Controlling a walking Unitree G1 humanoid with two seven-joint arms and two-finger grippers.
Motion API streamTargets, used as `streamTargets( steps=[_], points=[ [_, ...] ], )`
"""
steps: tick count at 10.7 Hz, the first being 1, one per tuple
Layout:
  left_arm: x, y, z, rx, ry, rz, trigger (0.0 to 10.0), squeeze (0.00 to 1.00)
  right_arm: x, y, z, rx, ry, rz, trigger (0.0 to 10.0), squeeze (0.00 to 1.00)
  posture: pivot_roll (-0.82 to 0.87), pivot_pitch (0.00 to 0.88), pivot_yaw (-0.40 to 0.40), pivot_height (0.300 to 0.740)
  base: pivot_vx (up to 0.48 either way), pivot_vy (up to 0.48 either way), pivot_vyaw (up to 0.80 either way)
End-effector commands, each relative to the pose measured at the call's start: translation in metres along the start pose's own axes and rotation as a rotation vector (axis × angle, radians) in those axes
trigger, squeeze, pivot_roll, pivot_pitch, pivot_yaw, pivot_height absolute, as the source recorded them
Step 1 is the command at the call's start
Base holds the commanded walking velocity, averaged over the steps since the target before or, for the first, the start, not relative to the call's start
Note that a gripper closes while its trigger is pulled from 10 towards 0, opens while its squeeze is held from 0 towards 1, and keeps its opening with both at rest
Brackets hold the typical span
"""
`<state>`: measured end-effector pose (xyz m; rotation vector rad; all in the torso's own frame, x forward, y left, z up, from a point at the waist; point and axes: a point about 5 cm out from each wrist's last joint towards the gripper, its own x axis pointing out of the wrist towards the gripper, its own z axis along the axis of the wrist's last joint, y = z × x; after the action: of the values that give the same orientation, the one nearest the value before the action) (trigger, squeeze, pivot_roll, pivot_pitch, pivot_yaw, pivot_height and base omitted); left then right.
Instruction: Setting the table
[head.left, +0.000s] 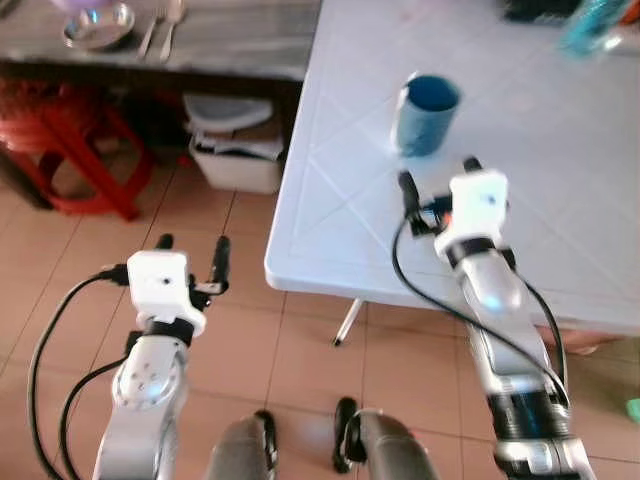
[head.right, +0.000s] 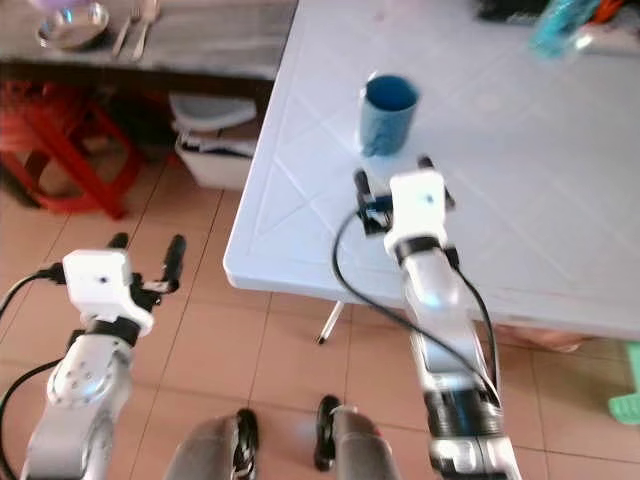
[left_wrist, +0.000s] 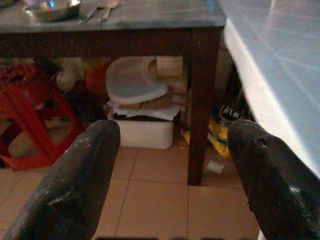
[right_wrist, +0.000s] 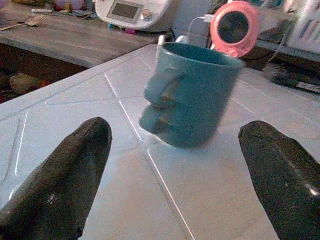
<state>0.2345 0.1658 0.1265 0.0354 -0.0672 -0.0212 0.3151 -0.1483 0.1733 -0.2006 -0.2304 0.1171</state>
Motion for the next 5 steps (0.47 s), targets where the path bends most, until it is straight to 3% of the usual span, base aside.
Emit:
streamTargets(
  steps=[1,5],
  points=[
    [-0.006,0.002,-0.001,0.010,0.018,-0.001,10.0,0.00,0.010,0.005,0.002,0.010,0.004,0.016,10.0,0.00,0.09,0.293,0.022,0.740,0.000,0.000,0.00],
    [-0.009,0.001,-0.001,0.005,0.029,-0.012,10.0,0.00,0.022,0.014,0.004,0.024,0.010,0.015,10.0,0.00,0.09,0.307,0.021,0.740,0.000,0.000,0.00]
  ],
)
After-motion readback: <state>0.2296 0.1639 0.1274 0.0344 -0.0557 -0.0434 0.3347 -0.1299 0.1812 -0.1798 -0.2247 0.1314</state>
